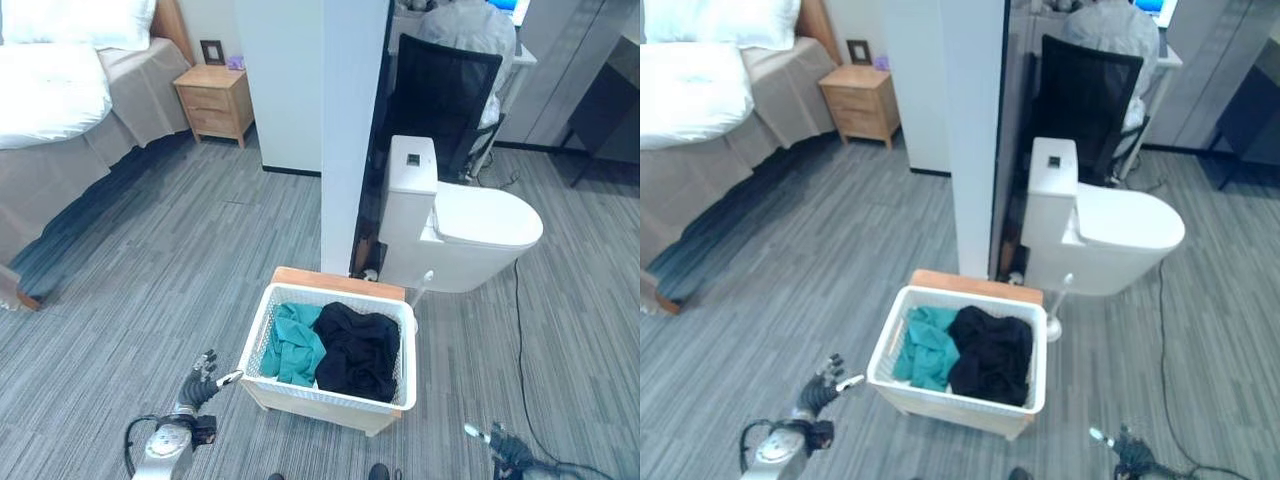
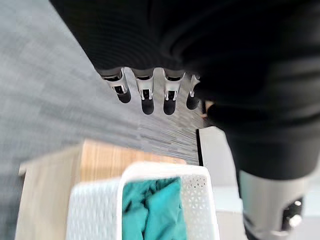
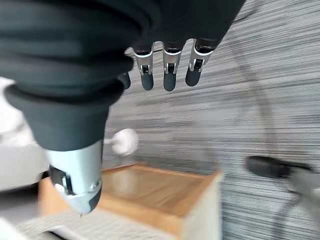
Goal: Grab the laundry basket,head to the washer,open it,put in the laundry and shut it.
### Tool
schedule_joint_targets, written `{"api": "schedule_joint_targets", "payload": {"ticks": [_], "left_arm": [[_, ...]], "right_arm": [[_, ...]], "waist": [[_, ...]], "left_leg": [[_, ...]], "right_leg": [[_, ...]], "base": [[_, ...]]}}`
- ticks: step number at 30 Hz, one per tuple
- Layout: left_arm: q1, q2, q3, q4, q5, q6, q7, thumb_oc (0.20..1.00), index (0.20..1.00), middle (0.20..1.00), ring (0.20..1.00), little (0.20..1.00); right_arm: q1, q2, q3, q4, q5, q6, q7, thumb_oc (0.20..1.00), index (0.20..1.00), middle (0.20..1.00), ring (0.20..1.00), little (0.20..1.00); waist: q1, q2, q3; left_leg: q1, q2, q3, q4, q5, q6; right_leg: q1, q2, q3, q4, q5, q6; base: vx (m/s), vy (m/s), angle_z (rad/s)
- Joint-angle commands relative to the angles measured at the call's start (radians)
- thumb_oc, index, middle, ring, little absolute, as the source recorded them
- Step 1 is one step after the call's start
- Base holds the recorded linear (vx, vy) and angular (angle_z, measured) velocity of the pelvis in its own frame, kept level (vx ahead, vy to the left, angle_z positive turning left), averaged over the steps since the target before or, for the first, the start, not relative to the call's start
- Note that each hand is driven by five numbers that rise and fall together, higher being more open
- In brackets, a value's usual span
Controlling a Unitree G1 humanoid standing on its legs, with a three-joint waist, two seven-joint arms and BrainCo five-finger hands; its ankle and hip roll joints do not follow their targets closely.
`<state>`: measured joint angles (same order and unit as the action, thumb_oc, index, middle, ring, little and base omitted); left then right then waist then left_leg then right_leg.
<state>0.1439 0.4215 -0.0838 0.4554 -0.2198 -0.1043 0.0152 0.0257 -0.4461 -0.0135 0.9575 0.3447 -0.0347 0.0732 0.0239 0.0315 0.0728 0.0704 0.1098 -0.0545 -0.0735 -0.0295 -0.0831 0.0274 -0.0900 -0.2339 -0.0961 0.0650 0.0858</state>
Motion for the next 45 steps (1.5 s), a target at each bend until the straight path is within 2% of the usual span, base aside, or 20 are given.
{"api": "schedule_joint_targets", "payload": {"ticks": [1,3,4,6,7,10,12,14,15,16,20,26,35,45], "left_arm": [[-0.09,0.032,0.009,0.047,0.076,0.02,-0.027,1.0,1.0,1.0,1.0,1.0],[-0.164,0.035,-0.076,0.097,0.065,0.045,-0.058,1.0,1.0,1.0,1.0,1.0],[-0.165,0.035,-0.076,0.097,0.065,0.045,-0.058,1.0,1.0,1.0,1.0,1.0],[-0.272,0.031,-0.162,0.167,0.031,0.066,-0.055,1.0,1.0,1.0,1.0,1.0],[-0.364,0.026,-0.217,0.227,0.012,0.076,-0.043,1.0,1.0,1.0,1.0,1.0],[-0.427,0.014,-0.251,0.275,0.0,0.081,-0.039,1.0,1.0,1.0,1.0,1.0],[-0.574,-0.025,-0.336,0.471,-0.054,0.114,-0.053,1.0,1.0,1.0,1.0,1.0],[-0.654,-0.06,-0.375,0.669,-0.075,0.125,-0.064,1.0,1.0,1.0,1.0,1.0],[-0.658,-0.062,-0.375,0.673,-0.076,0.122,-0.065,1.0,1.0,1.0,1.0,1.0],[-0.782,-0.087,-0.413,0.878,-0.091,0.127,-0.061,1.0,1.0,1.0,1.0,1.0],[-0.946,-0.053,-0.444,1.021,-0.108,0.136,-0.046,1.0,1.0,1.0,1.0,1.0],[-1.036,-0.009,-0.473,1.048,-0.109,0.13,-0.049,1.0,1.0,1.0,1.0,1.0],[-1.052,-0.027,-0.528,1.031,-0.067,0.12,-0.067,1.0,1.0,1.0,1.0,1.0],[-1.093,-0.022,-0.538,1.05,-0.056,0.127,-0.059,1.0,1.0,1.0,1.0,1.0]], "right_arm": [[-0.061,-0.04,0.017,-0.016,-0.039,-0.002,-0.01,1.0,1.0,1.0,1.0,1.0],[-0.144,-0.091,0.043,-0.05,-0.04,0.013,-0.009,1.0,1.0,1.0,1.0,1.0],[-0.144,-0.091,0.043,-0.049,-0.04,0.013,-0.009,1.0,1.0,1.0,1.0,1.0],[-0.249,-0.126,0.095,-0.073,-0.035,0.029,-0.01,1.0,1.0,1.0,1.0,1.0],[-0.342,-0.137,0.146,-0.07,-0.033,0.036,-0.018,1.0,1.0,1.0,1.0,1.0],[-0.4,-0.136,0.176,-0.067,-0.033,0.04,-0.026,1.0,1.0,1.0,1.0,1.0],[-0.571,-0.133,0.278,-0.025,-0.048,0.074,-0.026,1.0,1.0,1.0,1.0,1.0],[-0.68,-0.118,0.34,0.059,-0.079,0.101,-0.018,1.0,1.0,1.0,1.0,1.0],[-0.684,-0.119,0.341,0.062,-0.079,0.1,-0.018,1.0,1.0,1.0,1.0,1.0],[-0.787,-0.085,0.401,0.169,-0.09,0.113,-0.018,1.0,1.0,1.0,1.0,1.0],[-0.874,-0.027,0.489,0.264,-0.11,0.13,-0.008,1.0,1.0,1.0,1.0,1.0],[-0.88,-0.001,0.525,0.285,-0.087,0.125,-0.005,1.0,1.0,1.0,1.0,1.0],[-0.871,0.006,0.537,0.273,-0.067,0.103,-0.002,1.0,1.0,1.0,1.0,1.0],[-0.903,0.045,0.572,0.321,-0.104,0.116,-0.003,1.0,1.0,1.0,1.0,1.0]], "waist": [[0.019,-0.051,-0.032],[0.013,-0.038,-0.018],[0.013,-0.038,-0.018],[0.003,-0.03,0.027],[-0.001,-0.029,0.073],[-0.005,-0.031,0.101],[-0.014,-0.042,0.165],[-0.02,-0.053,0.185],[-0.02,-0.052,0.187],[-0.03,-0.065,0.211],[-0.038,-0.085,0.247],[-0.038,-0.095,0.266],[-0.038,-0.086,0.285],[-0.04,-0.087,0.303]], "left_leg": [[-0.024,-0.016,-0.01,0.033,-0.025,0.012],[-0.038,-0.015,-0.004,0.026,-0.018,0.015],[-0.039,-0.015,-0.004,0.026,-0.018,0.015],[-0.08,-0.015,-0.003,0.034,-0.006,0.016],[-0.129,-0.017,-0.003,0.053,0.003,0.017],[-0.162,-0.018,-0.002,0.068,0.009,0.018],[-0.224,-0.021,0.005,0.097,0.027,0.018],[-0.244,-0.019,0.011,0.102,0.037,0.017],[-0.245,-0.019,0.012,0.102,0.037,0.017],[-0.26,-0.013,0.016,0.107,0.044,0.014],[-0.277,-0.007,0.014,0.117,0.055,0.009],[-0.268,-0.001,0.017,0.105,0.063,0.003],[-0.255,-0.001,0.022,0.107,0.058,0.001],[-0.257,0.001,0.029,0.099,0.064,0.002]], "right_leg": [[-0.025,-0.069,0.06,0.053,-0.034,0.054],[-0.046,-0.07,0.065,0.054,-0.03,0.055],[-0.046,-0.07,0.066,0.054,-0.03,0.055],[-0.094,-0.07,0.075,0.061,-0.02,0.053],[-0.141,-0.069,0.085,0.074,-0.011,0.05],[-0.171,-0.07,0.091,0.085,-0.004,0.048],[-0.226,-0.069,0.1,0.099,0.019,0.048],[-0.244,-0.067,0.106,0.098,0.032,0.048],[-0.244,-0.067,0.106,0.098,0.032,0.048],[-0.257,-0.064,0.11,0.095,0.039,0.048],[-0.271,-0.057,0.119,0.098,0.047,0.045],[-0.263,-0.055,0.118,0.088,0.052,0.046],[-0.255,-0.052,0.118,0.089,0.048,0.046],[-0.263,-0.05,0.119,0.089,0.051,0.047]], "base": [[-0.01,0.039,-0.05],[-0.05,0.041,-0.05],[-0.12,0.044,-0.06],[-0.27,0.042,-0.08],[-0.27,0.02,-0.07],[-0.23,0.005,-0.08],[-0.25,0.007,-0.03],[-0.11,0.004,-0.03],[-0.09,-0.003,-0.04],[-0.09,-0.018,-0.03],[-0.06,-0.025,-0.09],[-0.01,-0.012,-0.04],[0.0,0.0,0.0],[0.0,0.0,0.0]]}}
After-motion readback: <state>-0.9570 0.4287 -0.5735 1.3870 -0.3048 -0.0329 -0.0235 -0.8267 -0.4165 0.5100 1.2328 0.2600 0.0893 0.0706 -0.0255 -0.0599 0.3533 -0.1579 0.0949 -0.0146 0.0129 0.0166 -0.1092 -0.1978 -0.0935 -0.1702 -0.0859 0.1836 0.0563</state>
